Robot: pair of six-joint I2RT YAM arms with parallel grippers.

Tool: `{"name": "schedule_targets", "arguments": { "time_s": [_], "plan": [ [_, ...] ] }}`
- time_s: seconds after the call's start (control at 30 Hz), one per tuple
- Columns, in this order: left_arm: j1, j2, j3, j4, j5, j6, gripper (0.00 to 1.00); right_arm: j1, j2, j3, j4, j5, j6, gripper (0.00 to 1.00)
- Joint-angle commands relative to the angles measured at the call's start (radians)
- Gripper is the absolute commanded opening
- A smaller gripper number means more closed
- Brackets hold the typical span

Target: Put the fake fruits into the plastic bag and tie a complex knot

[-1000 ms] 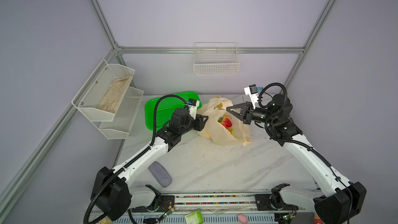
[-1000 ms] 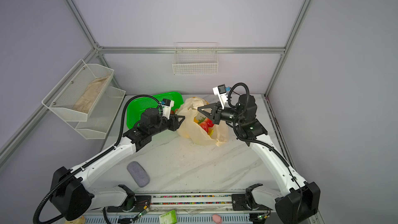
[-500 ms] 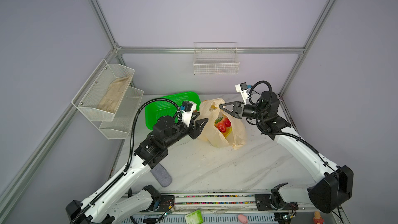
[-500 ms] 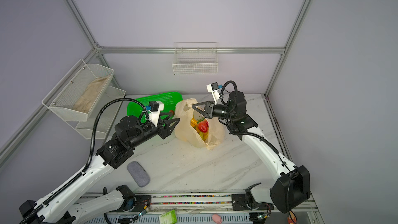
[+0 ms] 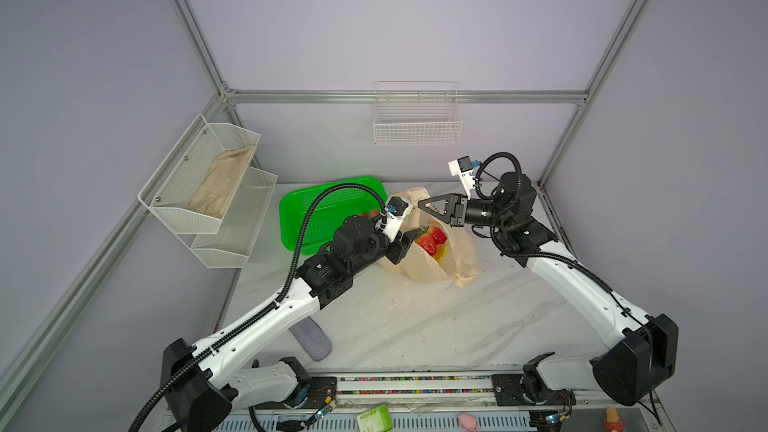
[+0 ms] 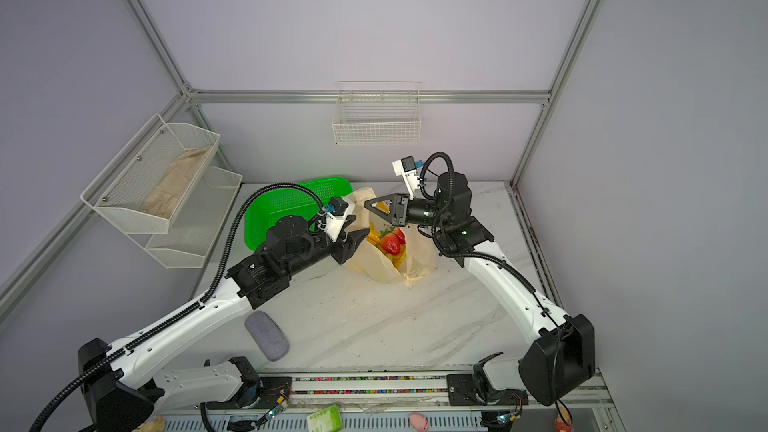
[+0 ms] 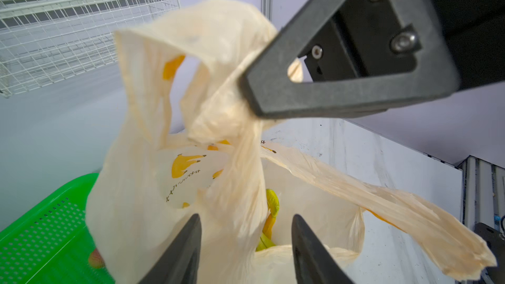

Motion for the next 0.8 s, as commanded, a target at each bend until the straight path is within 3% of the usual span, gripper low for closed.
{"name": "schedule_targets", "arguments": {
  "time_s": [0.0,0.17,0.37,0.47,0.53,0.6,0.67,0.77],
  "plan": [
    [-0.003,0.007,0.113,0.112,-0.025,0.036,0.52,0.006,0.006,0.024,0.055,-0.024,0.018,0.0],
    [-0.004,0.056,0.145,0.135,-0.02,0.045,0.42,0.009,0.006,0.029,0.074,-0.027,0.036,0.0],
    [-0.003,0.076,0.135,0.174,-0.046,-0.007,0.13,0.011,0.051,0.052,0.022,0.006,0.01,0.0],
    [0.001,0.067,0.116,0.151,-0.08,-0.078,0.01,-0.001,0.055,0.063,-0.021,0.057,-0.014,0.19],
    [0.02,0.065,0.116,0.096,-0.089,-0.17,0.0,-0.025,0.034,0.067,-0.083,0.115,-0.087,0.32],
    [0.048,0.059,0.108,0.036,-0.072,-0.279,0.0,-0.033,0.003,0.079,-0.202,0.231,-0.237,0.42],
    [0.073,0.042,0.084,0.021,-0.057,-0.363,0.0,-0.03,-0.04,0.087,-0.311,0.35,-0.383,0.48],
    [0.128,0.025,0.068,0.002,0.004,-0.466,0.0,-0.02,-0.088,0.064,-0.377,0.428,-0.508,0.53]
  ]
}}
